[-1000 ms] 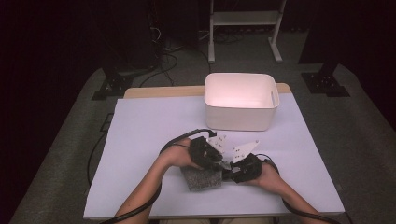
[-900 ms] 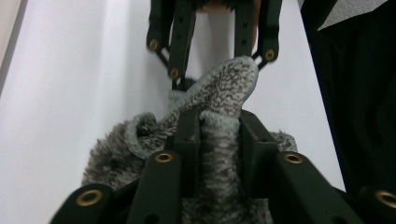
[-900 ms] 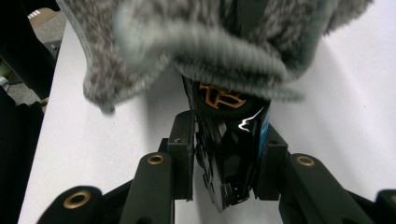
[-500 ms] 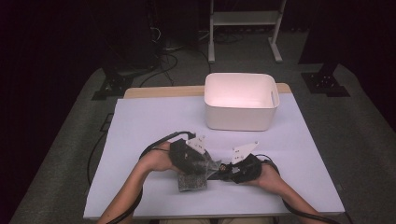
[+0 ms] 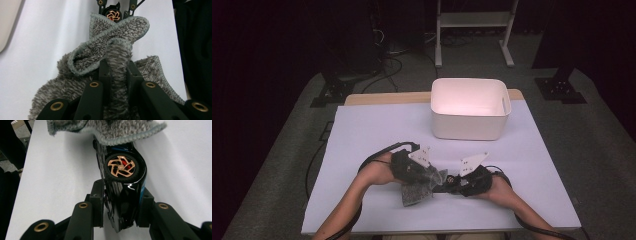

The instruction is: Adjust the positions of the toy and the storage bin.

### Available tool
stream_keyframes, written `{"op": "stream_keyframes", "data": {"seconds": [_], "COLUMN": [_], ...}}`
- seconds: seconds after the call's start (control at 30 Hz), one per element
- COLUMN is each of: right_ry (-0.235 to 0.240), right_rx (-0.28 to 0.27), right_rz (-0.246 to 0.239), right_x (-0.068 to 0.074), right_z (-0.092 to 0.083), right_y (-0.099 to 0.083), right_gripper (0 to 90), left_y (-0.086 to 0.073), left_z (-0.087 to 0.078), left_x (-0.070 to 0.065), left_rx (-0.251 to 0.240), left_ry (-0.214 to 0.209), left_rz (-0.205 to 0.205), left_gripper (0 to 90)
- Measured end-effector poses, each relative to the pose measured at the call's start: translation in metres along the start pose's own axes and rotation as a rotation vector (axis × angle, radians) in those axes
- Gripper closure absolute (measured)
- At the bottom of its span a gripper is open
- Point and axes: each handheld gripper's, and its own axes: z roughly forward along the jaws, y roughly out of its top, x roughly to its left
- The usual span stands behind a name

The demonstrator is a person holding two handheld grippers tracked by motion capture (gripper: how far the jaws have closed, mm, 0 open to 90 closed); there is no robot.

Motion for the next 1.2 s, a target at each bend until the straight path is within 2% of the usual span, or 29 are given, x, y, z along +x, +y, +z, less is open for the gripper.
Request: {"op": "stream_keyframes", "data": {"seconds": [0.1,0.27,0.37,0.57,0.6,0.77,0.9,0.93,1.0,1.03,1.07,1.1,1.17,1.2], "right_ry": [0.001,0.005,0.003,0.008,0.008,0.015,0.017,0.018,0.018,0.018,0.017,0.015,0.019,0.019], "right_rx": [0.000,0.004,0.006,0.003,0.002,-0.002,-0.005,-0.005,-0.007,-0.008,-0.008,-0.008,-0.010,-0.010], "right_rz": [-0.002,0.006,0.004,0.013,0.013,0.018,0.025,0.025,0.029,0.031,0.031,0.030,0.032,0.032], "right_x": [-0.001,-0.001,-0.001,-0.001,-0.001,-0.002,-0.002,-0.002,-0.002,-0.002,-0.002,-0.002,-0.002,-0.002], "right_z": [0.000,0.001,0.001,0.002,0.002,0.002,0.002,0.002,0.002,0.002,0.002,0.002,0.002,0.002], "right_y": [0.000,0.000,0.000,0.000,0.000,0.000,0.000,-0.001,-0.001,-0.001,-0.001,-0.001,-0.001,-0.001], "right_gripper": [65.2,65.5,65.5,65.6,65.6,65.6,65.6,65.6,65.5,65.6,65.6,65.6,65.6,65.6], "left_y": [-0.002,-0.007,-0.006,0.006,0.014,0.033,0.042,0.045,0.047,0.050,0.049,0.047,0.037,0.037], "left_z": [-0.008,-0.021,-0.027,-0.015,-0.010,-0.005,0.002,0.006,0.009,0.016,0.018,0.021,0.019,0.019], "left_x": [0.001,0.001,0.001,0.000,0.000,0.002,0.006,0.006,0.006,0.006,0.006,0.006,0.007,0.007], "left_rx": [-0.030,-0.059,-0.099,-0.102,-0.111,-0.124,-0.115,-0.121,-0.119,-0.091,-0.067,-0.021,0.000,0.000], "left_ry": [-0.006,0.007,-0.004,-0.024,-0.037,-0.058,-0.066,-0.082,-0.088,-0.094,-0.084,-0.066,-0.055,-0.055], "left_rz": [-0.012,-0.019,-0.030,-0.003,0.016,0.042,0.054,0.054,0.057,0.066,0.072,0.073,0.056,0.056], "left_gripper": [79.3,79.7,79.9,79.9,80.0,80.0,80.0,80.0,80.0,80.0,80.0,80.0,79.9,79.8]}}
